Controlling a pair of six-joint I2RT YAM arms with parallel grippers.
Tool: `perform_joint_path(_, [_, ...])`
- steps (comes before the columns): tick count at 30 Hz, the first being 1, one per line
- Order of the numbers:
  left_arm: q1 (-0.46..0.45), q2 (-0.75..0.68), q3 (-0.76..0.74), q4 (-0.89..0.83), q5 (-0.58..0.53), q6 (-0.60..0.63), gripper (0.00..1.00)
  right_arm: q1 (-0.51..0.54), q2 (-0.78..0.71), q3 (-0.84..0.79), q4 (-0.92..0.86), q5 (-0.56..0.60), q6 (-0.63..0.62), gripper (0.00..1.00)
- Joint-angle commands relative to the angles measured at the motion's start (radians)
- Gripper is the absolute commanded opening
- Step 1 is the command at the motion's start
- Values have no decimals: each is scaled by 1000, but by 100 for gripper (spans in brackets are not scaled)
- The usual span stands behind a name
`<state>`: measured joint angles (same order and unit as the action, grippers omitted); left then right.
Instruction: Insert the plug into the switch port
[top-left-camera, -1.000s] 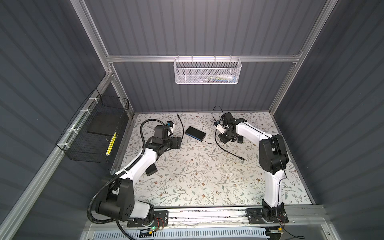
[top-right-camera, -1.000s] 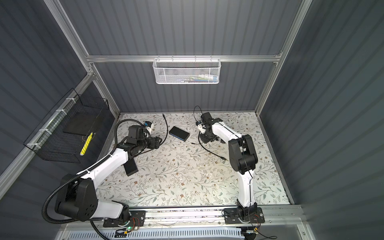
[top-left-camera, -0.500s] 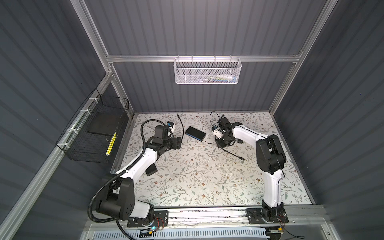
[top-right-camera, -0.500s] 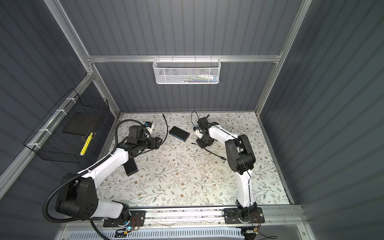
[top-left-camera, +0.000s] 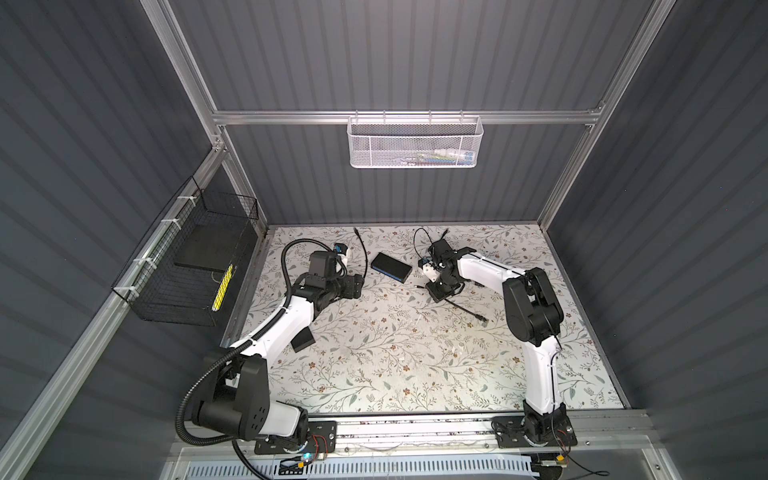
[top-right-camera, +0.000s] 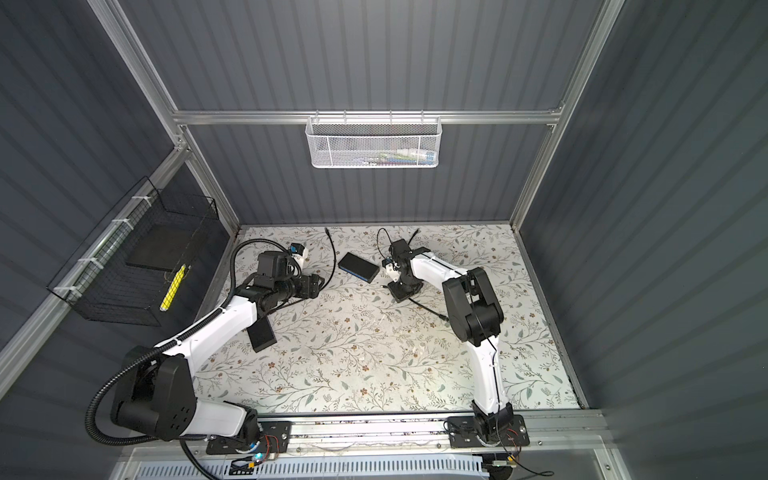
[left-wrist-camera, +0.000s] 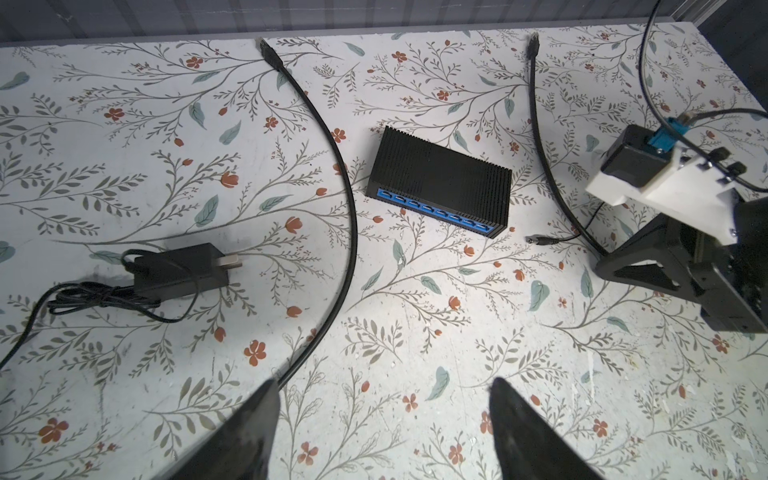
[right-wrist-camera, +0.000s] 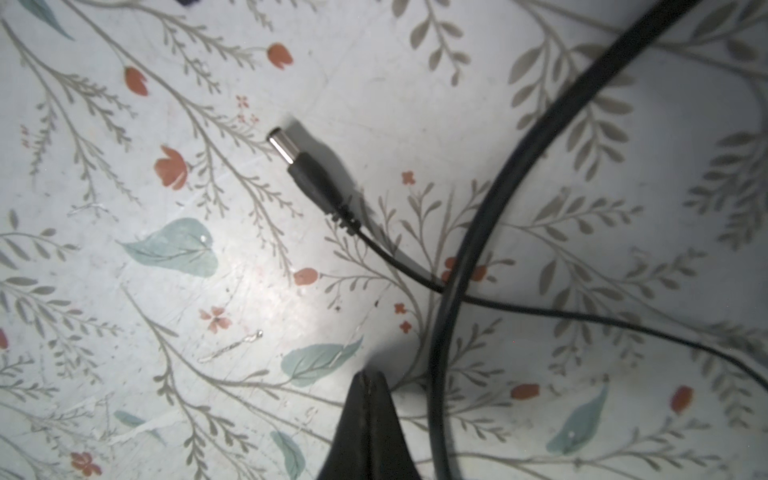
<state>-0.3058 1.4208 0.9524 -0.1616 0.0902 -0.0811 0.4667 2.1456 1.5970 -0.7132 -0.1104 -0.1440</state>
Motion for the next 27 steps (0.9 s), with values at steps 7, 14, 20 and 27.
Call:
perform_joint_path(7, [5,-8,-14,-13,0,23,78,36,-107,-22,8,17,74,8])
perform_joint_path(14, [5,-3,-11,-6,14,18,78,-16,-32,47,-48,58,70,29])
perform_joint_path(20, [5,-13,-6,-25,3,30,78,-31,37,89,-62,49,73,34])
perform_joint_path(27, [5,-3,1,-29,2,29,78,-28,56,76,-62,19,75,17])
